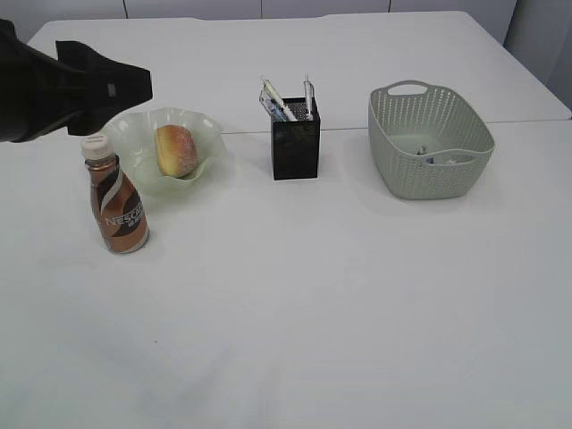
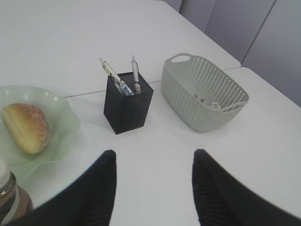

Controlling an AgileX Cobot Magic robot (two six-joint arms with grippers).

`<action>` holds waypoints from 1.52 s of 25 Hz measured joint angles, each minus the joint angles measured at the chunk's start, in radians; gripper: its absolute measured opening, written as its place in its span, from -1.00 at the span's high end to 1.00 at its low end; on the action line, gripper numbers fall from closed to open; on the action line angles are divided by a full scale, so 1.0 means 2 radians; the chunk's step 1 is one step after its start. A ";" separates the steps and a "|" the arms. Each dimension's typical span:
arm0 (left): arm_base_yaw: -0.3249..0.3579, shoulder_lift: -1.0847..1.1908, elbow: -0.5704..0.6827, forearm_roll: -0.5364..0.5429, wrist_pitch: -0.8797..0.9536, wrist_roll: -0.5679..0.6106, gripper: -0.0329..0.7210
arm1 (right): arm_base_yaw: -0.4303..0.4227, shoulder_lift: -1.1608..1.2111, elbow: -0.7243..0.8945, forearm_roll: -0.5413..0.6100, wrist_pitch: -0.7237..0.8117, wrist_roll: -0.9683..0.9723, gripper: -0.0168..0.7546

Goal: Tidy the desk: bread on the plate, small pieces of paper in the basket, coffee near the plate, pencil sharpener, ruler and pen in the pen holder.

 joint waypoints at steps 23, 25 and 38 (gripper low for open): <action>0.000 0.000 0.000 0.000 0.000 -0.007 -0.10 | 0.000 0.000 0.017 0.017 -0.027 0.008 -0.04; 0.000 0.000 0.000 0.000 0.000 -0.007 -0.10 | 0.000 0.000 0.017 0.014 -0.027 0.008 -0.05; 0.000 0.000 0.000 0.000 0.000 -0.008 -0.09 | -0.090 0.000 0.017 0.013 -0.027 0.009 -0.06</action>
